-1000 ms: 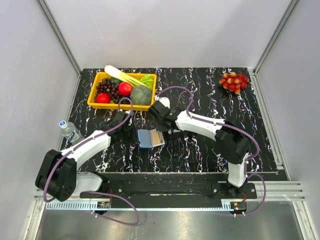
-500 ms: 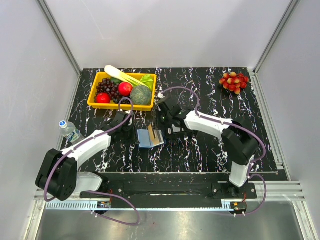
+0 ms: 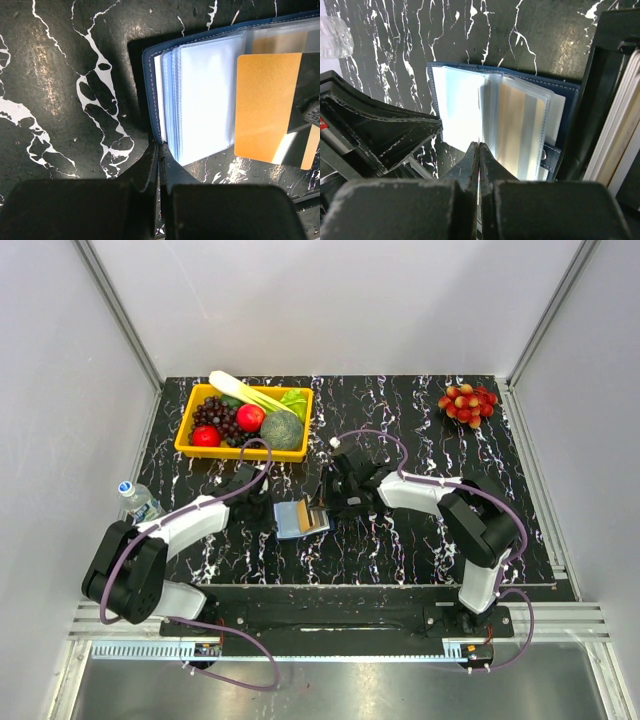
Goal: Put the credit cards into the card holder
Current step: Insert the credit card into the card holder.
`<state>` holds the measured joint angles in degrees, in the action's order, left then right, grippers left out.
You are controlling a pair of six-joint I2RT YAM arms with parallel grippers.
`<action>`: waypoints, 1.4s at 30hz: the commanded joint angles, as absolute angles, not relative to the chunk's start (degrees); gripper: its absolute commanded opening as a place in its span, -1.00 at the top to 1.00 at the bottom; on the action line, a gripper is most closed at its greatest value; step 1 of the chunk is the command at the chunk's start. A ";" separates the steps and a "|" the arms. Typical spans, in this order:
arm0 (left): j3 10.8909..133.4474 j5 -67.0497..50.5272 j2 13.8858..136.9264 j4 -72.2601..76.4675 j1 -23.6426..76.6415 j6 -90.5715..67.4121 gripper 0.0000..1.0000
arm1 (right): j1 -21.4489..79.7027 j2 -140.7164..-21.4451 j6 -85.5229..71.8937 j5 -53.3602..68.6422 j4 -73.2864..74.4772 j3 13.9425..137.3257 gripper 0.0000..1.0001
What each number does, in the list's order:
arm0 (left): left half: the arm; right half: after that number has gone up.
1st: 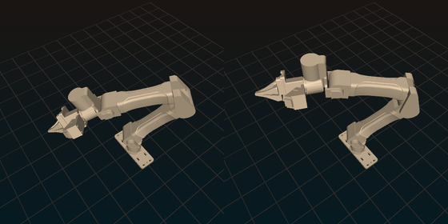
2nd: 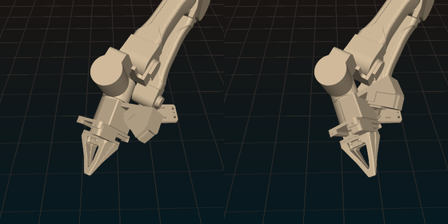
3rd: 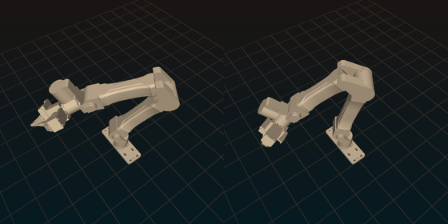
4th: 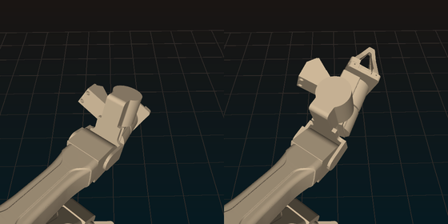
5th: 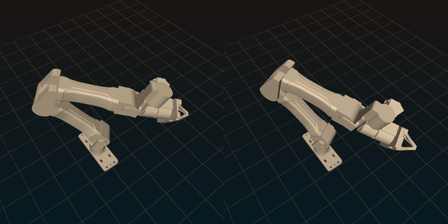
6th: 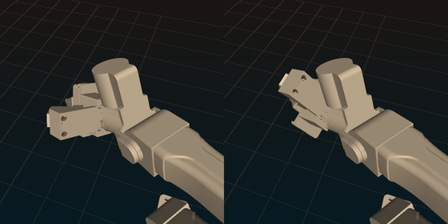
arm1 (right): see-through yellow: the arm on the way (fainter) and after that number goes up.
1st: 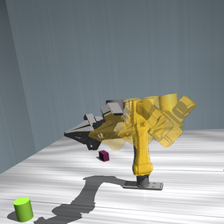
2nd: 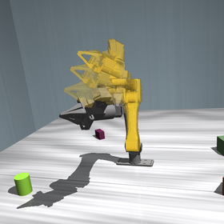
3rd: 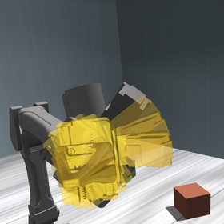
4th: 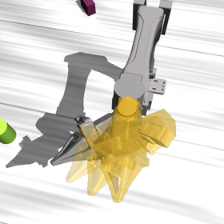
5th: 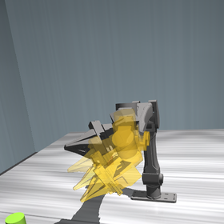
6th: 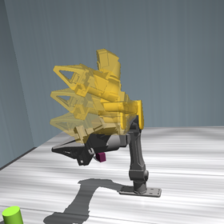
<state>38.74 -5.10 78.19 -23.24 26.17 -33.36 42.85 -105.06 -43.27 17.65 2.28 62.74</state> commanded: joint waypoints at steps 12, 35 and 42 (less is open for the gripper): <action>38.58 -1.49 80.68 -22.06 26.10 -34.28 1.00 | 41.57 -104.15 -45.09 17.14 -3.96 59.68 1.00; 39.11 -1.93 80.24 -22.15 26.10 -34.19 1.00 | 41.40 -99.94 -41.12 13.44 0.81 59.07 1.00; 38.76 -1.58 80.33 -22.24 26.10 -34.28 1.00 | 41.48 -100.63 -44.12 16.78 -6.32 58.45 1.00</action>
<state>38.74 -3.22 80.44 -22.55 26.17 -34.39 41.85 -101.95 -42.59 14.55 -1.34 58.37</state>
